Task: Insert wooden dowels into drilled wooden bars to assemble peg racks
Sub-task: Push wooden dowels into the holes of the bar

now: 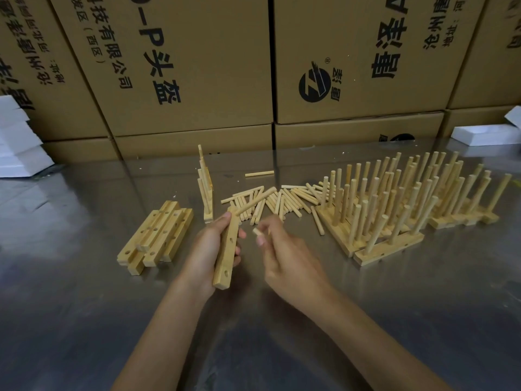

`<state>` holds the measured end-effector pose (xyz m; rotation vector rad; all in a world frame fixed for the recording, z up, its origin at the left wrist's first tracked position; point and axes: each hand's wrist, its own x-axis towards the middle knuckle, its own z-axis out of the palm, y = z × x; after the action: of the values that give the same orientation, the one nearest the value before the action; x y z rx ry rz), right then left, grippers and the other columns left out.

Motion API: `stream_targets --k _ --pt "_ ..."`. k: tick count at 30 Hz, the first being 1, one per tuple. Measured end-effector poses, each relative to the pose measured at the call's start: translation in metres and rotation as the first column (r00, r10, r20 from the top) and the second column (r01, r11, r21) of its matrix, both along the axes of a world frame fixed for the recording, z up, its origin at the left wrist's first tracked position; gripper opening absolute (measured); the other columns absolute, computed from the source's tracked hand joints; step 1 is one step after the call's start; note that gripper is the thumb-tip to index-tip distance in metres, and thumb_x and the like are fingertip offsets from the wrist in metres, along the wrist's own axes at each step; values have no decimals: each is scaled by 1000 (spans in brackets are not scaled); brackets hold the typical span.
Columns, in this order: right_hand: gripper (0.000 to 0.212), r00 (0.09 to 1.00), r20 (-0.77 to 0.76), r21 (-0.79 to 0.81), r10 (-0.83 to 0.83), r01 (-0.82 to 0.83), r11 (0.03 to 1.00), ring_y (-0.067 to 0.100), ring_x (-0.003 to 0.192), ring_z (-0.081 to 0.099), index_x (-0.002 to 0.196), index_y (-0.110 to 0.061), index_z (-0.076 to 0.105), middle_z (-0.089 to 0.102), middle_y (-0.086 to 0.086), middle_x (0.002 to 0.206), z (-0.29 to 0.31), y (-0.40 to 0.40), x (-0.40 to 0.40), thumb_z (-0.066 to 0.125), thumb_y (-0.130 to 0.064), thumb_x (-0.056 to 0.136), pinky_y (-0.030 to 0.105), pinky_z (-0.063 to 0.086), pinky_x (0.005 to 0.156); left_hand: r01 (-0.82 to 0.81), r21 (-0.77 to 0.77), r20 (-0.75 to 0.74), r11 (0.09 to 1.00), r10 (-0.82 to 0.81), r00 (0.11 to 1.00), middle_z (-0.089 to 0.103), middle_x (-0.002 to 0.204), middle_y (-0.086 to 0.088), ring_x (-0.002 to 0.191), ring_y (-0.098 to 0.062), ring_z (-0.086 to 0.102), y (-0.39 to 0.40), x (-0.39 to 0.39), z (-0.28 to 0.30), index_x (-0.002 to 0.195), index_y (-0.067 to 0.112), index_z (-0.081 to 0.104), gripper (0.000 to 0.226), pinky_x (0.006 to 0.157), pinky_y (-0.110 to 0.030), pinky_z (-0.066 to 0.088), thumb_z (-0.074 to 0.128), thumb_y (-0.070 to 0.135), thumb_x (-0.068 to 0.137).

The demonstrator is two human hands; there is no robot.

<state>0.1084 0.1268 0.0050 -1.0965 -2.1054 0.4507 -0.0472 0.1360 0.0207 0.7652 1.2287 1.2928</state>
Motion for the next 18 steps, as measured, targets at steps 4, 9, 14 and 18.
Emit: stream_targets --k 4,9,14,18 --pt "17 997 71 22 14 -15 1000 7 71 58 104 -36 33 62 -11 88 -2 -5 -5 46 -27 98 28 39 59 45 21 34 999 -45 998 62 71 -1 55 -12 53 -4 14 -1 105 15 66 26 51 -22 45 49 35 102" --pt "10 993 120 136 -1 -15 991 4 70 53 101 -33 52 61 -17 82 5 -4 5 54 -25 95 23 30 55 45 49 -48 998 -43 998 65 71 2 56 -10 56 -5 20 -3 110 22 70 27 56 -24 44 49 38 103" --pt "10 991 95 55 92 -97 994 6 67 57 95 -25 61 64 -14 76 11 -1 12 55 -17 94 28 46 62 27 35 -141 999 -22 990 64 66 5 58 -11 55 -6 25 -7 125 21 65 33 60 -26 44 50 40 103" --pt "14 987 -15 -68 161 -161 985 6 69 60 89 -19 66 67 -12 77 15 5 18 57 -9 91 30 50 63 64 42 -148 997 -57 987 62 66 3 59 -12 52 -6 29 -9 128 20 64 35 58 -27 41 48 39 103"
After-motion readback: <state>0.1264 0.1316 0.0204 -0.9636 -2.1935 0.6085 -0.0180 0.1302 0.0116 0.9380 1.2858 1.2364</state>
